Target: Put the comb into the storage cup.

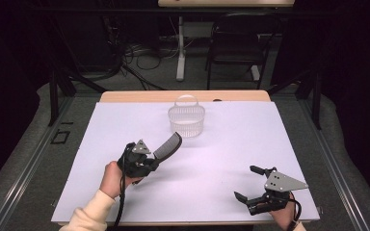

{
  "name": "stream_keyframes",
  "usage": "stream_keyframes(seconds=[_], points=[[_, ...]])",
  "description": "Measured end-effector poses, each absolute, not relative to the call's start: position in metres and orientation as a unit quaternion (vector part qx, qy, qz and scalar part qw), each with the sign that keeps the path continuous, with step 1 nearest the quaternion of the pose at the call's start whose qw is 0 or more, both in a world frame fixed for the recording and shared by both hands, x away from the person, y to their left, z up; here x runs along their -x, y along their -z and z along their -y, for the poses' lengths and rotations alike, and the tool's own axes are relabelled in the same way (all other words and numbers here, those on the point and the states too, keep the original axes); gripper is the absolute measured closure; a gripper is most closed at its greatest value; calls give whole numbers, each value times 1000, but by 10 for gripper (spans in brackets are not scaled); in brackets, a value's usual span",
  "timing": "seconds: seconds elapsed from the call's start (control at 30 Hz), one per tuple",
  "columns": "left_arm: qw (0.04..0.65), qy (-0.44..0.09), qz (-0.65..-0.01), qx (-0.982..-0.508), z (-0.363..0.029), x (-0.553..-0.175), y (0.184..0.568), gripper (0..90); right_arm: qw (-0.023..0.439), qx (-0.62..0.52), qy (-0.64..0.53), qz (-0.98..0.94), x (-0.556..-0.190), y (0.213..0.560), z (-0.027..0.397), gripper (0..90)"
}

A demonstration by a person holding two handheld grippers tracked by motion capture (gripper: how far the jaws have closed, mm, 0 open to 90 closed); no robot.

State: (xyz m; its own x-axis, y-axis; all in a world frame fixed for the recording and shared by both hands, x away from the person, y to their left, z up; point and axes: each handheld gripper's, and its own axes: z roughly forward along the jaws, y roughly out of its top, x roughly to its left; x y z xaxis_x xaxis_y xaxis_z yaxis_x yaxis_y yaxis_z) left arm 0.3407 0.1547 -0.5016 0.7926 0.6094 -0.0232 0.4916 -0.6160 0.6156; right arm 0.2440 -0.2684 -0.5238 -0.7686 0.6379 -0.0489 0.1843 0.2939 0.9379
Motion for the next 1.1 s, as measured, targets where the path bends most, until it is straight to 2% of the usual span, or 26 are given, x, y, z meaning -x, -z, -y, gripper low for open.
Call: stream_keyframes(seconds=[1.1], points=[[333, -136, -338, -870, -173, -350, 502, 716, 214, -262, -532, -776, -244, 524, 268, 0]])
